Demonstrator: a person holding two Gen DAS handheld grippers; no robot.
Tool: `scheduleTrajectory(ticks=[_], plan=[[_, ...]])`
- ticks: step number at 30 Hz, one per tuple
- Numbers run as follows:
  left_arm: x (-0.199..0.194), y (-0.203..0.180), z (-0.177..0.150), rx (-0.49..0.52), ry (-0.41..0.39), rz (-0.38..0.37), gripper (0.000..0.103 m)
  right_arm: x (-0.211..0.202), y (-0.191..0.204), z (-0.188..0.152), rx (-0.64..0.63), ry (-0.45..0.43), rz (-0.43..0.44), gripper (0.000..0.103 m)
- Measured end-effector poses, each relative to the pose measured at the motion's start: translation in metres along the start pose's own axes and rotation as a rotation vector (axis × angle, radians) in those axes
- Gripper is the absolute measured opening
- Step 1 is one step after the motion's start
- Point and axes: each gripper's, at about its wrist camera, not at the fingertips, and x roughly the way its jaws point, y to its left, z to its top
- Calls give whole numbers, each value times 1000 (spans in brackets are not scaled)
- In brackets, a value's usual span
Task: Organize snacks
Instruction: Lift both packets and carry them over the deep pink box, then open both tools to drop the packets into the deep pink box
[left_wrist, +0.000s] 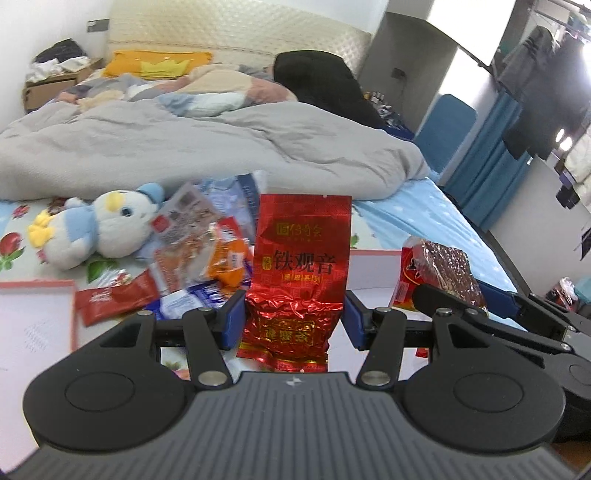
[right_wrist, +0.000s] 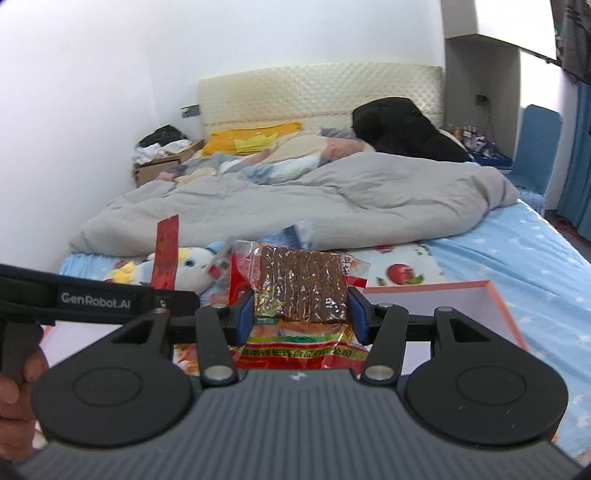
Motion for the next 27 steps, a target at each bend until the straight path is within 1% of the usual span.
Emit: scheduleTrajectory(ticks=[4, 8, 12, 14, 18, 22, 27], plan=[[26, -23, 1, 24, 34, -23, 60, 8, -26, -6, 20, 27, -37, 54], [64, -44, -7, 48, 111, -42, 60, 21, -53, -21, 54, 82, -74, 54], [90, -59, -22, 68, 177, -48, 60, 33, -71, -35, 87, 139, -89, 54], [103, -68, -26, 95, 208, -51, 60, 42, -80, -43, 101, 172, -96, 55], [128, -78, -31, 141, 250, -44, 60, 55, -101, -59, 143, 224, -102, 55], [150, -85, -34, 177, 292, -41, 60, 66, -123, -78, 182, 273, -125, 55], [168, -90, -41, 189, 337, -31, 60, 78, -136, -93, 207, 313, -129, 55]])
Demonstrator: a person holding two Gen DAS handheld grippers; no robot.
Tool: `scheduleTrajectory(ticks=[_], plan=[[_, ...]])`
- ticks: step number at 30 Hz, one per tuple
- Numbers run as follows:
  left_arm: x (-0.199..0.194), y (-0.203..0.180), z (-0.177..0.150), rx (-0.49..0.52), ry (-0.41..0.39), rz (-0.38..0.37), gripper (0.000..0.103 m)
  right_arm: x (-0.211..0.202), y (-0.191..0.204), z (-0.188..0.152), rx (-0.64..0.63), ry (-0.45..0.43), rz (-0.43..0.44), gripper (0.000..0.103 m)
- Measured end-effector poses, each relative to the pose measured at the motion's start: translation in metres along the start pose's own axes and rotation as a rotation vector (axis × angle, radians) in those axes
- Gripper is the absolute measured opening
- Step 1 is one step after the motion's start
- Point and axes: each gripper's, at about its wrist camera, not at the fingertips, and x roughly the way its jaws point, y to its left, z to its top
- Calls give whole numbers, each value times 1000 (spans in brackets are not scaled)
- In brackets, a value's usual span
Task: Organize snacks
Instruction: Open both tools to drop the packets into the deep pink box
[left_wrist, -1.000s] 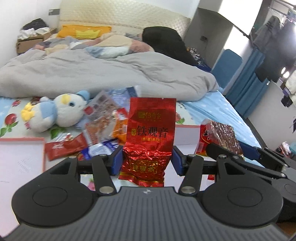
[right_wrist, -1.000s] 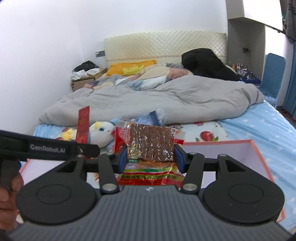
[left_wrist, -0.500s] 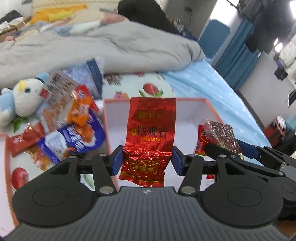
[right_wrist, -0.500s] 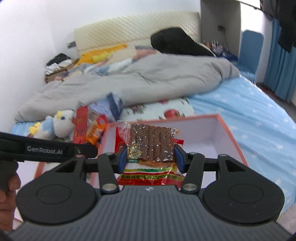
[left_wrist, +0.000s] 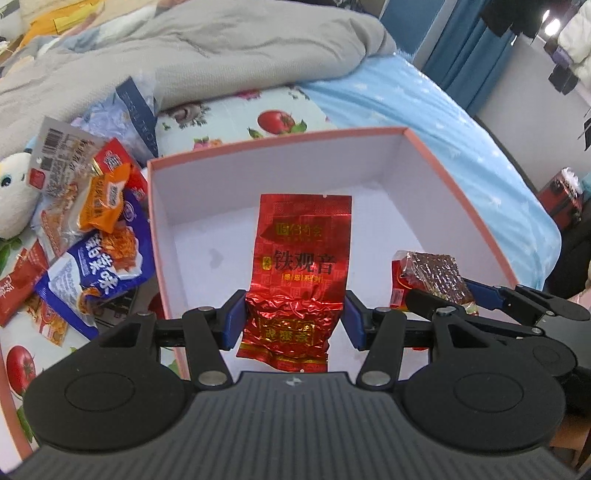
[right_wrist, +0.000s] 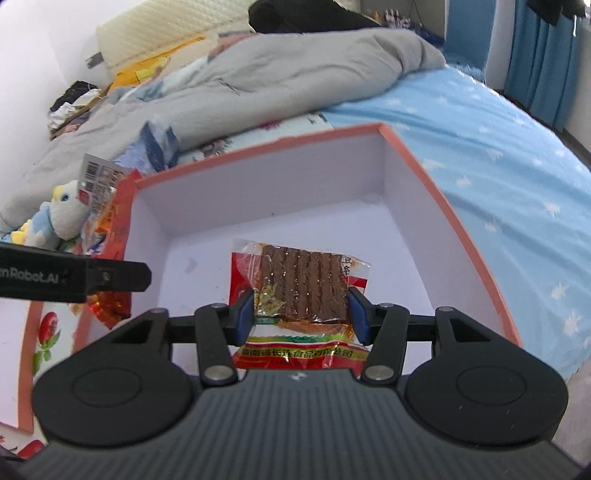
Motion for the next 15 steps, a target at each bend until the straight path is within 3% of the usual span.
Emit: scheduleTrajectory(ticks=[6, 8, 10, 15], plan=[[9, -1, -3, 9, 13, 0, 60, 10, -5, -6, 32, 33, 28, 57], [8, 0, -4, 10, 6, 8, 61, 11, -6, -7, 35, 41, 31, 64], [7, 1, -4, 8, -6, 27, 74, 11, -5, -8, 23, 41, -3, 75], [-8, 4, -6, 14, -42, 30, 75, 2, -4, -7, 30, 21, 0, 75]])
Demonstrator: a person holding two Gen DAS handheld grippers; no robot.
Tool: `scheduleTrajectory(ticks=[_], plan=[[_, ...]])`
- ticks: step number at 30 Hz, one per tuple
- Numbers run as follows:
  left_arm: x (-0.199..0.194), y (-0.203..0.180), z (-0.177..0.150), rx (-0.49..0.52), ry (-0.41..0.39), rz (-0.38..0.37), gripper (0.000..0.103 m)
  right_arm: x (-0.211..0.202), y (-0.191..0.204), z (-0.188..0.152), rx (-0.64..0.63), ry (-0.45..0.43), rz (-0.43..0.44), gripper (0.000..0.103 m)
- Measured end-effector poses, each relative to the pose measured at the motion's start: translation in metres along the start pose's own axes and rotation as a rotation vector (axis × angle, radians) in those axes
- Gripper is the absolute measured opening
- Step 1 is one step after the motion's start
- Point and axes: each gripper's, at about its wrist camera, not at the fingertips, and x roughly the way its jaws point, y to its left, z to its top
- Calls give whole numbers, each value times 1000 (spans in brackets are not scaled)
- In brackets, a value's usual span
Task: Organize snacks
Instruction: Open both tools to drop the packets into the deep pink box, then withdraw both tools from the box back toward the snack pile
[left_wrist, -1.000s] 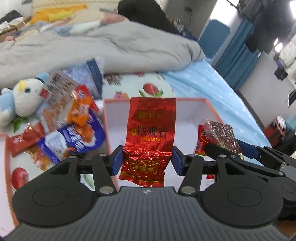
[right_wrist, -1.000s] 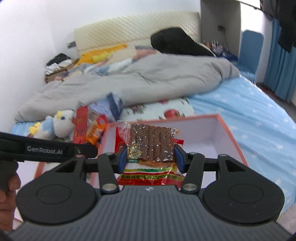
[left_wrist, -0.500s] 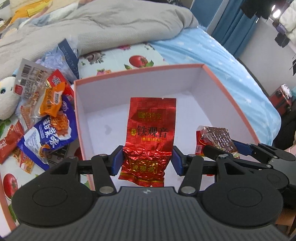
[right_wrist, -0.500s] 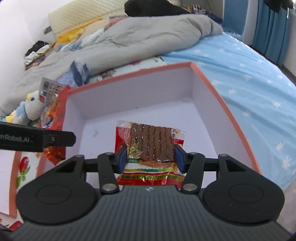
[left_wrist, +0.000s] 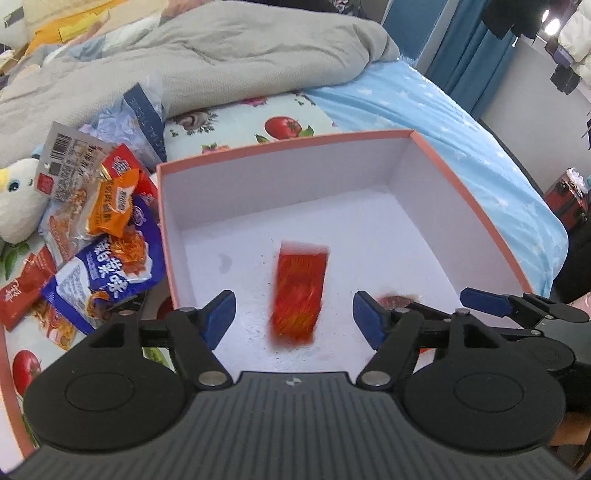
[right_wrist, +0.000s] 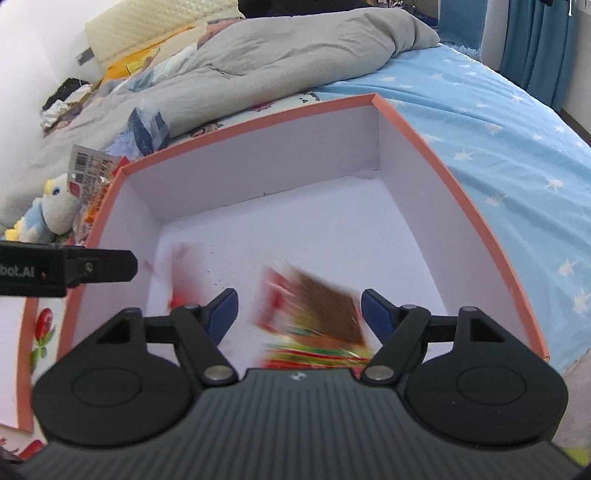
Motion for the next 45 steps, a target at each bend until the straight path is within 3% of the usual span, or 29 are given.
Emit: scheduleTrajectory(ticks=[13, 21, 36, 45], plan=[[-87, 14, -13, -17, -175, -7, 75, -65, 33, 5, -30, -141, 22, 75], [-143, 24, -36, -12, -286, 14, 75, -107, 58, -4, -26, -220, 86, 75], [-224, 57, -97, -70, -442, 49, 75, -157, 111, -34, -100, -338, 152, 75], [-256, 75, -134, -101, -487, 80, 75, -174, 144, -60, -134, -380, 196, 75]])
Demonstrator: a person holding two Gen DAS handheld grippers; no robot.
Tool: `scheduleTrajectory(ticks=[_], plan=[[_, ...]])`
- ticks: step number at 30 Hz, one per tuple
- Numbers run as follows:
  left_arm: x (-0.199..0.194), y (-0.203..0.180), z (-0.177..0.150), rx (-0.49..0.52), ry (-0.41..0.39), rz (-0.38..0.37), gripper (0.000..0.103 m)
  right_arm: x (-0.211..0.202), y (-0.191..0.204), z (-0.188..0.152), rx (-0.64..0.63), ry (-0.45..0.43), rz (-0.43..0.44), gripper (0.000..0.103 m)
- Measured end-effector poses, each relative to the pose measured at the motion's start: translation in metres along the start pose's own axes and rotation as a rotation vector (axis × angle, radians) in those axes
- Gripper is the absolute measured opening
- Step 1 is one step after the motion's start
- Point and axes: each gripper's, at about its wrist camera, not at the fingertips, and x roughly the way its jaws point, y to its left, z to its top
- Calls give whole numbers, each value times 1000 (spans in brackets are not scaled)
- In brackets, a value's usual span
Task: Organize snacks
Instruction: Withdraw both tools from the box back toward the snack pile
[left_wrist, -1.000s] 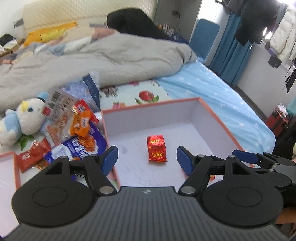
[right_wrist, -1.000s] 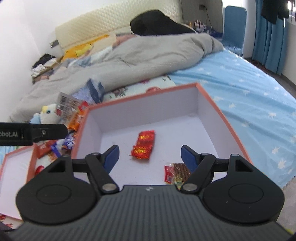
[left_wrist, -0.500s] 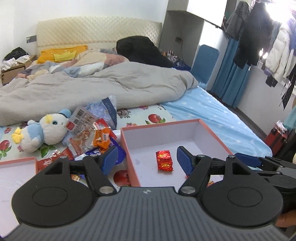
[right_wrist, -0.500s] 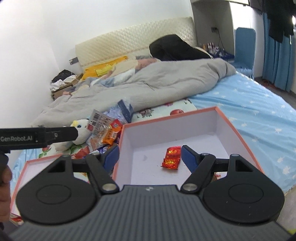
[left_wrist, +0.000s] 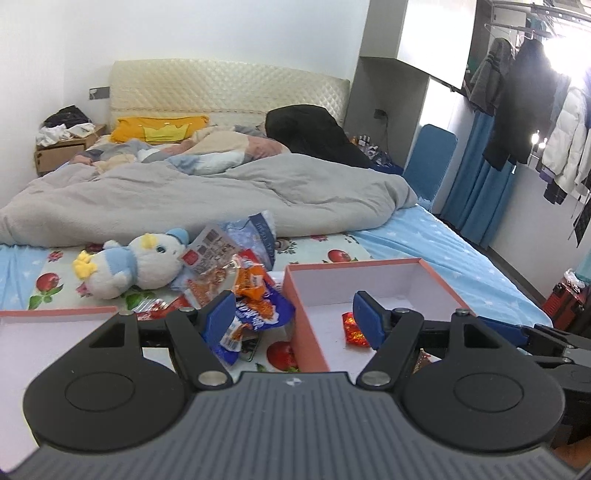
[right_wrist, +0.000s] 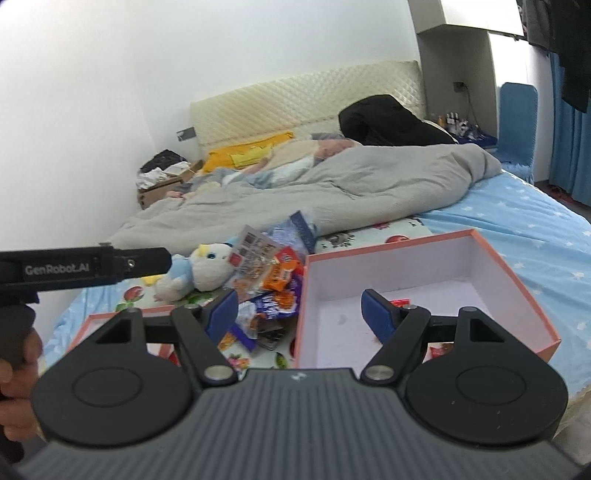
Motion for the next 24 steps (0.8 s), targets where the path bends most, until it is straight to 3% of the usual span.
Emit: scheduleTrajectory(ticks=[11, 24], plan=[[-34, 28, -33, -18, -9, 53, 75, -8, 34, -26, -55, 7, 59, 75], [-37, 51, -70, -50, 48, 100, 75, -1, 49, -57, -88, 54, 98, 75]])
